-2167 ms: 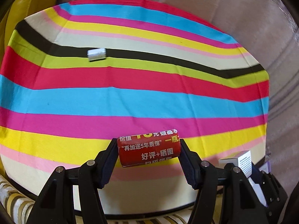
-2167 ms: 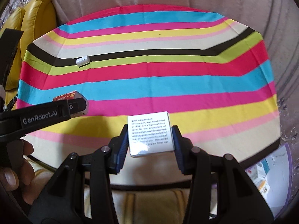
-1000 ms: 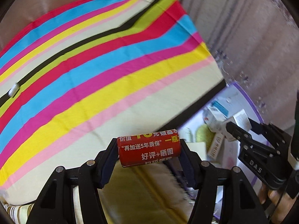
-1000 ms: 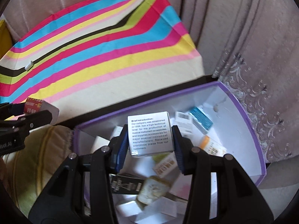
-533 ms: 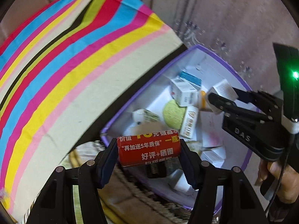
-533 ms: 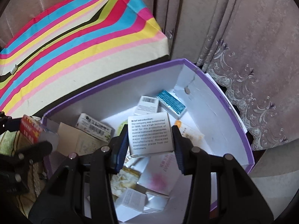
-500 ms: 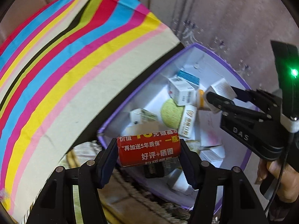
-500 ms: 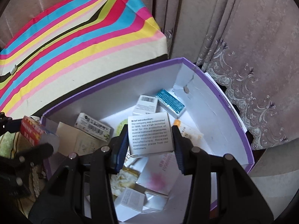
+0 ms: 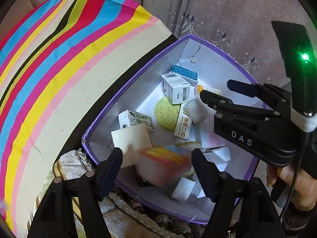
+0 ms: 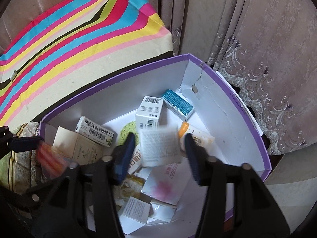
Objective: Organize objects
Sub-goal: 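Carry the red box and white cube into the purple-rimmed box and release both, then move the left gripper to the small white cylinder and grasp it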
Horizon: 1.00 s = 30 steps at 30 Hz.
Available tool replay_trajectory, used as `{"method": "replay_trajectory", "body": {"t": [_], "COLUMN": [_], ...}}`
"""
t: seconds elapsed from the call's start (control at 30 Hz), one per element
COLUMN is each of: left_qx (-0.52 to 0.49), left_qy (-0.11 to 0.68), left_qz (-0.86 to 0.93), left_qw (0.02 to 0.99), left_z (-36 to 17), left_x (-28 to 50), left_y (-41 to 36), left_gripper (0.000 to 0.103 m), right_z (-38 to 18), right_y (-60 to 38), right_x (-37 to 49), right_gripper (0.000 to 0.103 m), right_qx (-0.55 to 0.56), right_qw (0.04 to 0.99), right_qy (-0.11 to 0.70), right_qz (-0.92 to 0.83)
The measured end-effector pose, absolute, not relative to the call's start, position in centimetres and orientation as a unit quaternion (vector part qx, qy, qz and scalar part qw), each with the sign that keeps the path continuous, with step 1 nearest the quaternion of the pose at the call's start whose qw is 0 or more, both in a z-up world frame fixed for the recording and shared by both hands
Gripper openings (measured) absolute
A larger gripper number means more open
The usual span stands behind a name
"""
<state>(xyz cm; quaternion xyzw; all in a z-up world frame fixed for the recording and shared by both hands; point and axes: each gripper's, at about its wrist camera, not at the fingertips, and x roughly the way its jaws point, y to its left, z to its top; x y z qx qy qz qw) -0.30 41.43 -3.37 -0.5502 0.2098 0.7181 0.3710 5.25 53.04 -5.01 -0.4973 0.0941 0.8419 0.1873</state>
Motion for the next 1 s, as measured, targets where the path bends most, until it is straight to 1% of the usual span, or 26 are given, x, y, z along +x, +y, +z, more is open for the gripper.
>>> {"method": "replay_trajectory", "body": {"t": [0.07,0.37,0.57,0.67,0.87,1.0], "left_qx": [-0.55,-0.555,-0.558,-0.558,-0.556,-0.558], "left_qy": [0.208,0.179,0.144,0.123,0.094,0.067], "left_qz": [0.719,0.727,0.748,0.76,0.782,0.798], "left_qw": [0.372,0.363,0.331,0.31,0.264,0.22], "left_z": [-3.3,-2.8,-1.9,-1.5,-0.6,-0.5], "left_x": [-0.3,-1.6,-4.4,-6.1,-10.1,-13.7], "left_y": [41.4,40.3,37.4,35.3,29.5,24.2], "left_gripper": [0.076,0.076,0.076,0.076,0.076,0.076], "right_z": [-4.8,-4.9,-4.8,-4.6,-4.2,-3.8], "right_y": [52.9,52.7,52.1,51.0,48.5,46.3], "right_x": [5.2,5.0,4.6,4.1,2.8,1.5], "right_gripper": [0.066,0.067,0.07,0.074,0.075,0.076], "right_qx": [-0.496,-0.497,-0.499,-0.498,-0.5,-0.499], "right_qw": [0.188,0.181,0.168,0.152,0.123,0.098], "right_qy": [0.089,0.088,0.088,0.082,0.069,0.05], "right_qz": [0.843,0.844,0.846,0.85,0.854,0.859]}}
